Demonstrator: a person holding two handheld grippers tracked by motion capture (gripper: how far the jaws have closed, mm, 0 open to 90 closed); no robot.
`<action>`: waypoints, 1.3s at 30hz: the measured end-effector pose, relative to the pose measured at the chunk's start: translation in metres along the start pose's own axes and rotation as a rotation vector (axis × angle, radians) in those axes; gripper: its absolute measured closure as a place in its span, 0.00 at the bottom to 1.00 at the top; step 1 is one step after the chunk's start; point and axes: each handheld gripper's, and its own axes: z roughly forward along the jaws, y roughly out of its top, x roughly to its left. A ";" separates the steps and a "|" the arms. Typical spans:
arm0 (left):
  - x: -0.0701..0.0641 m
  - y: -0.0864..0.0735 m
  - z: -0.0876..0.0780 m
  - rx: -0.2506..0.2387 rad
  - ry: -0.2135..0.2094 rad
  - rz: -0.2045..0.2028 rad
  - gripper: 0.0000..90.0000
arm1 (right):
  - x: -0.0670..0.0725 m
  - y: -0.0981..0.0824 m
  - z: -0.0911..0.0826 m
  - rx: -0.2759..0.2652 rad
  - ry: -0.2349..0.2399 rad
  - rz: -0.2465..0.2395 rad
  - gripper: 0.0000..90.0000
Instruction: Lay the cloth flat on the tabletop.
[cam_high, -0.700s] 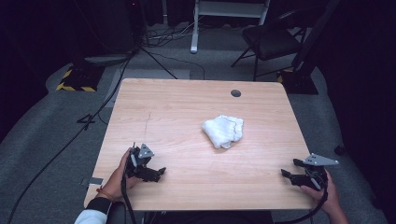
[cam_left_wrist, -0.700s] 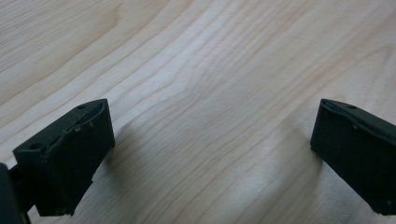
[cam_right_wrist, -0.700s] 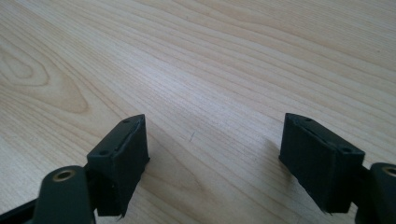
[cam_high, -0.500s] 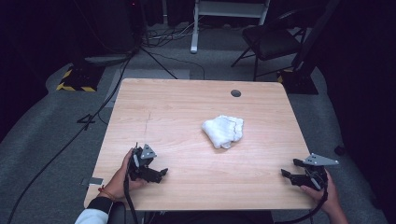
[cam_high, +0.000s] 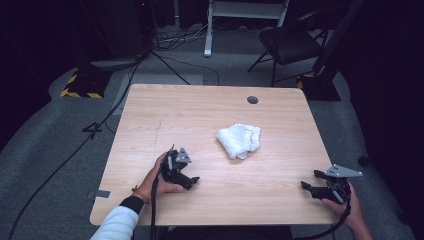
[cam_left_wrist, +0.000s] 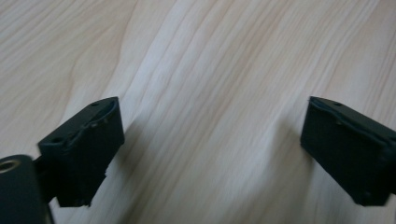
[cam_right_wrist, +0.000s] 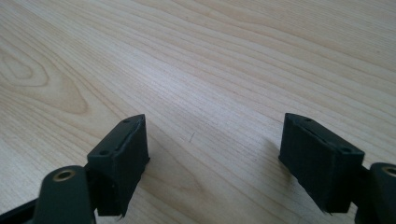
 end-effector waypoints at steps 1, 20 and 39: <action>-0.003 0.010 0.007 -0.015 -0.015 0.016 0.16 | 0.000 0.000 0.000 0.000 -0.002 0.000 0.26; -0.036 0.140 0.053 -0.186 -0.067 0.152 0.29 | 0.000 0.000 0.000 0.001 -0.001 0.000 0.27; -0.026 0.163 0.067 -0.121 -0.047 0.252 0.95 | 0.001 0.000 -0.001 -0.001 -0.005 -0.003 0.27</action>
